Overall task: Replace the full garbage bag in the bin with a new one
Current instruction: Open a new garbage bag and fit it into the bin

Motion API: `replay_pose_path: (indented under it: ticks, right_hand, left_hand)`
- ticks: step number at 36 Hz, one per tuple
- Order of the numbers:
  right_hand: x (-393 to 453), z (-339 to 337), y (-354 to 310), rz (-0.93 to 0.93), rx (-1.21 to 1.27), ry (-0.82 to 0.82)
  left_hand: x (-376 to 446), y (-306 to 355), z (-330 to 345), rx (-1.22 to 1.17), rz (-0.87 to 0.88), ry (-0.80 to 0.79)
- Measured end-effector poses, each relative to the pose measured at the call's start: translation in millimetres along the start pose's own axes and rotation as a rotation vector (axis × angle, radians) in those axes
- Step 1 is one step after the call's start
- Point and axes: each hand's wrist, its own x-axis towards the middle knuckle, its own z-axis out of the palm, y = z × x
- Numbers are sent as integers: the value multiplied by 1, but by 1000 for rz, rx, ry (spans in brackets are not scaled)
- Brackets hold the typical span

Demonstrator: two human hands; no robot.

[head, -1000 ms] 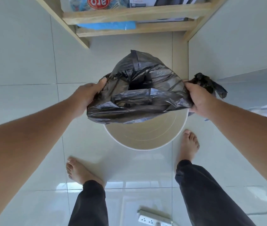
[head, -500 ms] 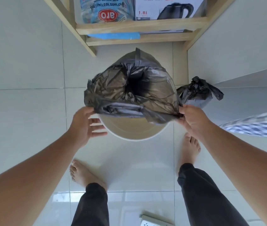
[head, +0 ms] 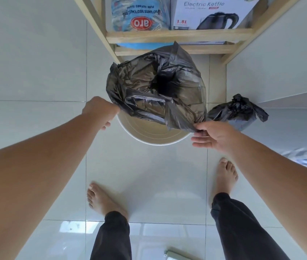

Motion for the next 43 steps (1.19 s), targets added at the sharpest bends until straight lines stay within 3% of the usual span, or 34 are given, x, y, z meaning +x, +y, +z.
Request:
replay_pose_path:
  ticks: [4,6,10,13,20,25,33,43]
  right_hand:
    - [2,5,1,-34,-28,25]
    - [3,7,2,-33,0,20]
    - [1,10,4,-32,27,-12]
    - [-5,10,5,-10,20,-64]
    - [-12,12,15,89,-58,-164]
    - [-7,10,28,20,-73,-178]
    - [12,11,46,-201,-401,-30]
    - [36,19,39,-183,-604,60]
  left_hand:
    - [0,4,3,38,108,295]
    - [1,10,1,-49,103,350]
    - [3,26,-6,-213,-66,169]
    - [7,31,-7,-315,-93,27]
    - [21,19,-7,-444,-84,-53]
    - [32,-22,-1,-658,-143,-216]
    - [35,-63,37,-815,-103,-266]
    - [34,-89,81,-904,-22,-374]
